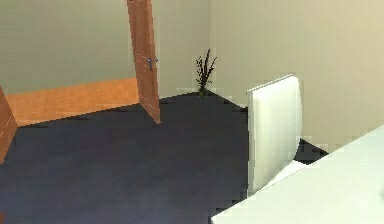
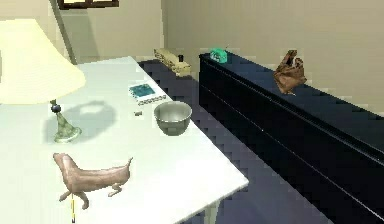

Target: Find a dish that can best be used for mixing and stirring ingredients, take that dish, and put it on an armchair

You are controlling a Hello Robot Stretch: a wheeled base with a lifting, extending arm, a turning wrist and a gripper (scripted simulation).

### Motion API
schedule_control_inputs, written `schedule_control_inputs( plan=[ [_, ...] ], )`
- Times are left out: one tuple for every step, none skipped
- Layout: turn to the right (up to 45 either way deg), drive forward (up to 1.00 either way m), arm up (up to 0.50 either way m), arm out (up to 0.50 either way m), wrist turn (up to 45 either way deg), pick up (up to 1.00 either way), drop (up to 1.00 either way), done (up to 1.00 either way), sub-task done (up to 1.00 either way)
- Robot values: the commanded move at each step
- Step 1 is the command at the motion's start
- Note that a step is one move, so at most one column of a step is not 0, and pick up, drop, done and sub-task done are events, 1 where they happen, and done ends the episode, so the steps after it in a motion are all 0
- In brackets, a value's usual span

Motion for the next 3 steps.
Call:
schedule_control_inputs(
  plan=[
    [0.0, 0.00, 0.50, 0.00, 0.0, 0.00, 0.00, 0.00, 0.00],
    [0.0, 0.00, 0.38, 0.00, 0.0, 0.00, 0.00, 0.00, 0.00],
    [0.0, 0.00, 0.00, 0.46, 0.0, 0.00, 0.00, 0.00, 0.00]
  ],
)
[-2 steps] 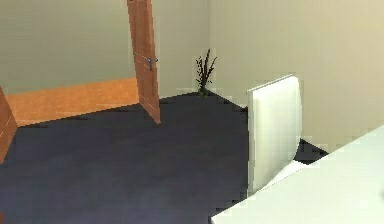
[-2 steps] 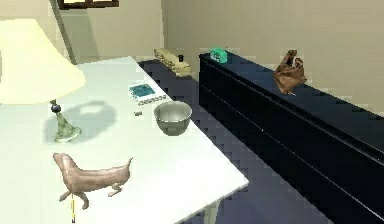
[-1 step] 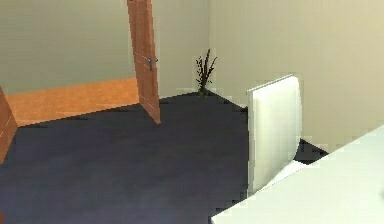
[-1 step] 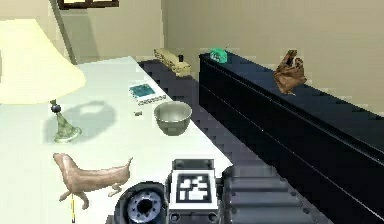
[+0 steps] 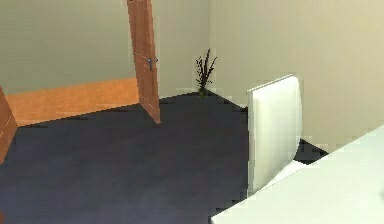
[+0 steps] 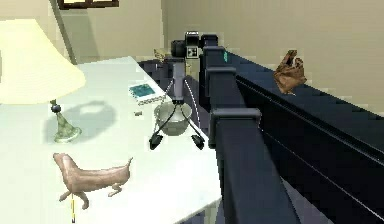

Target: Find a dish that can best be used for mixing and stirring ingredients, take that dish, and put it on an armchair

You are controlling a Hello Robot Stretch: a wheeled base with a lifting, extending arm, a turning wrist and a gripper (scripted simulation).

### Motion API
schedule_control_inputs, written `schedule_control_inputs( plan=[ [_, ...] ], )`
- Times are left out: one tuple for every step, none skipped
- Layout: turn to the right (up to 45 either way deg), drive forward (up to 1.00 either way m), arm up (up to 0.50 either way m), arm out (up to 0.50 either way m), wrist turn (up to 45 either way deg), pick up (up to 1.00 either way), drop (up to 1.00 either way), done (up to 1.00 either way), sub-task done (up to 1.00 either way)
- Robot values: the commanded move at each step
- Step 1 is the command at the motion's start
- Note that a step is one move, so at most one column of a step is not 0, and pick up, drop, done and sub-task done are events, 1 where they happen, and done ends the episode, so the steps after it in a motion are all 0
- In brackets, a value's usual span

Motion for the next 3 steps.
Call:
schedule_control_inputs(
  plan=[
    [0.0, 0.00, 0.00, 0.00, 45.0, 0.00, 0.00, 0.00, 0.00],
    [0.0, 0.00, 0.00, 0.00, 45.0, 0.00, 0.00, 0.00, 0.00],
    [0.0, 0.00, 0.00, 0.00, 45.0, 0.00, 0.00, 0.00, 0.00]
  ],
)
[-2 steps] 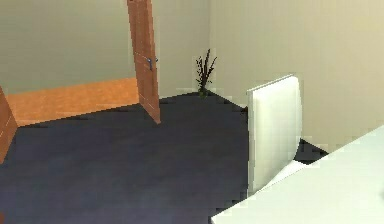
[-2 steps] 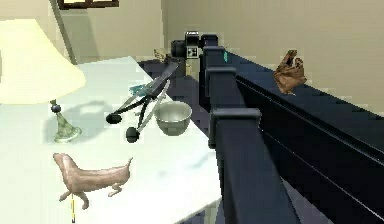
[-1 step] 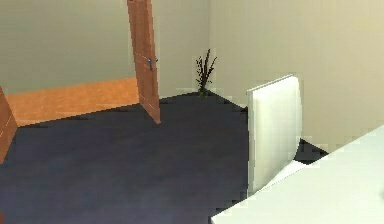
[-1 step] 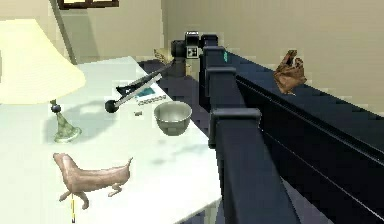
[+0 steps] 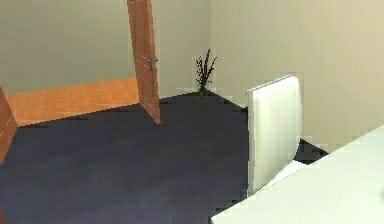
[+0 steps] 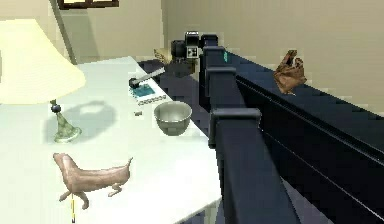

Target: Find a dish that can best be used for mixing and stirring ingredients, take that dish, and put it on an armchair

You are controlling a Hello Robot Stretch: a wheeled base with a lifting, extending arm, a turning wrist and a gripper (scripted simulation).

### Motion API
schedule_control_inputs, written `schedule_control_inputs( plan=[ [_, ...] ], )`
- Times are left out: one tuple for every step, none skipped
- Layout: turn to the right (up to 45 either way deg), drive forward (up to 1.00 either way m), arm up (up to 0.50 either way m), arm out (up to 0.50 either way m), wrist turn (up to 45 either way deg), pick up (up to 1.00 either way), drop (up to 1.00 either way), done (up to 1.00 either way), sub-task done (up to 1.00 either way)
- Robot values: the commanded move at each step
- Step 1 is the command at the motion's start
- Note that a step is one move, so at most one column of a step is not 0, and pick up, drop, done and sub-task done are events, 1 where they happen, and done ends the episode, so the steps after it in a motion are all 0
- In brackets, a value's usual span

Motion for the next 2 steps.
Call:
schedule_control_inputs(
  plan=[
    [0.0, 0.00, 0.00, 0.00, 30.0, 0.00, 0.00, 0.00, 0.00],
    [0.0, 0.00, -0.26, 0.00, 0.0, 0.00, 0.00, 0.00, 0.00]
  ],
)
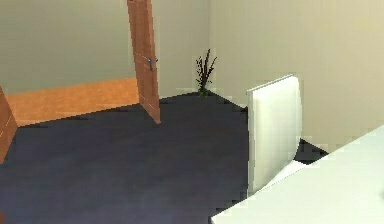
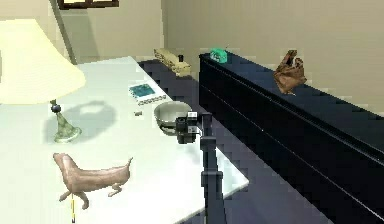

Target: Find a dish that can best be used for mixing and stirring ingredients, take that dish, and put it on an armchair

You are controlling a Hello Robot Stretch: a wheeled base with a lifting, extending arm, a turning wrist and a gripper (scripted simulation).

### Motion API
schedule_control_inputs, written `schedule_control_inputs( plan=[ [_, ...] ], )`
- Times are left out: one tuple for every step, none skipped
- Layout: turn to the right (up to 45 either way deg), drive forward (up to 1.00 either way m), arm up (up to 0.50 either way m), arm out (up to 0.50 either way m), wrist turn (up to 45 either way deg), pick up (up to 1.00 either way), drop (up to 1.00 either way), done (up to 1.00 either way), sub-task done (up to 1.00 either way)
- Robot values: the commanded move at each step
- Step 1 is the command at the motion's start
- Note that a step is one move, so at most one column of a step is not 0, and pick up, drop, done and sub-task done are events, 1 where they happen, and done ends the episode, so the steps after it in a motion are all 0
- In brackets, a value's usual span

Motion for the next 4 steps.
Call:
schedule_control_inputs(
  plan=[
    [0.0, 0.00, 0.00, 0.00, 0.0, 1.00, 0.00, 0.00, 0.00],
    [0.0, 0.00, 0.10, 0.00, 0.0, 0.00, 0.00, 0.00, 0.00],
    [0.0, 0.00, 0.16, 0.00, 0.0, 0.00, 0.00, 0.00, 0.00],
    [0.0, 0.00, 0.00, 0.00, -45.0, 0.00, 0.00, 0.00, 0.00]
  ],
)
